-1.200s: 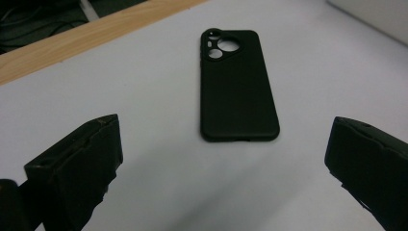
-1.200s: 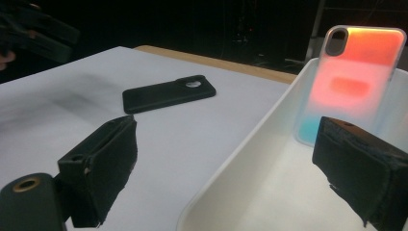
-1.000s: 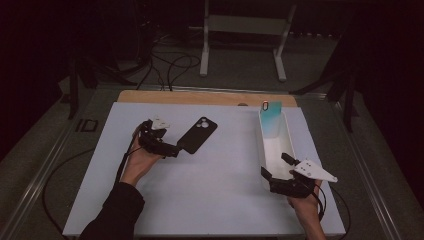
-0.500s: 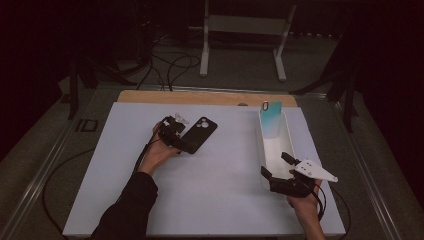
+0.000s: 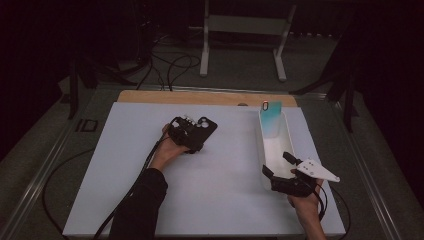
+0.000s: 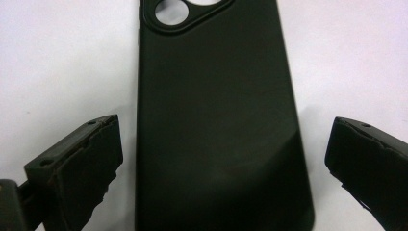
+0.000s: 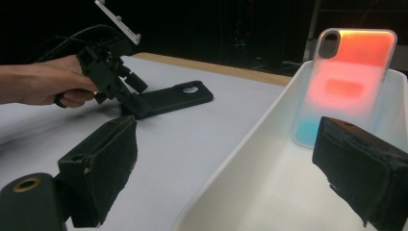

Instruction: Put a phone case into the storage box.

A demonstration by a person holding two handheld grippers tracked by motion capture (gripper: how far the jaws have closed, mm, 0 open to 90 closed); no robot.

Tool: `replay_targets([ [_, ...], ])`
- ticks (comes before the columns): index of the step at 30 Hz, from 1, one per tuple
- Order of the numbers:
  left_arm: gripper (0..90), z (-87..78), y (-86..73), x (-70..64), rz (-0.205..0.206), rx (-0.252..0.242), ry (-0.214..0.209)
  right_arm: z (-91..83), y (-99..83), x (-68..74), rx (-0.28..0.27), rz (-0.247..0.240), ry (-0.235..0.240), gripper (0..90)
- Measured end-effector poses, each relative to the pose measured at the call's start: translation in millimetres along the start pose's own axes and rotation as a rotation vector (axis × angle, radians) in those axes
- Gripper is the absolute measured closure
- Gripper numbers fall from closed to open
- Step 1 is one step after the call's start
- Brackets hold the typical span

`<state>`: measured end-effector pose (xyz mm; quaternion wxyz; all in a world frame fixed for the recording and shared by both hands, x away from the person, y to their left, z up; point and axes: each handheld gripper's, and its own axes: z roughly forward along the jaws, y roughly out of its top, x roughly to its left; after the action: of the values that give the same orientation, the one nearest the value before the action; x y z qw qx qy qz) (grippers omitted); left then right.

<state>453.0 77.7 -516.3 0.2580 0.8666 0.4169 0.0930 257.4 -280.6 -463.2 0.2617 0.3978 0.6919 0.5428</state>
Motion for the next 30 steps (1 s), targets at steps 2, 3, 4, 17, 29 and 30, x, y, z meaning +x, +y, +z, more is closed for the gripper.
replay_targets([
  [2,0.5,3.5,0.4,1.0,-0.011,0.008,0.003,0.0,-0.1,-0.4,-0.002,0.005,-0.002,8.7],
  [3,0.6,4.6,0.3,1.6,-0.013,0.005,0.005,0.0,-0.1,-0.7,-0.002,0.004,-0.004,8.7],
  [4,0.6,4.8,1.0,2.2,-0.02,0.001,0.007,-0.1,-0.1,-0.8,-0.003,0.003,-0.004,8.7],
  [17,6.6,6.5,6.0,-3.4,0.0,0.029,0.046,0.7,-0.4,-0.5,-0.005,0.011,-0.002,8.7],
  [29,16.5,2.4,8.4,-7.6,0.0,0.052,0.049,-0.7,0.2,-1.8,-0.009,0.016,-0.006,8.7],
  [30,17.1,2.0,8.1,-8.1,-0.003,0.05,0.048,-1.1,0.2,-1.9,-0.008,0.019,-0.007,8.7],
])
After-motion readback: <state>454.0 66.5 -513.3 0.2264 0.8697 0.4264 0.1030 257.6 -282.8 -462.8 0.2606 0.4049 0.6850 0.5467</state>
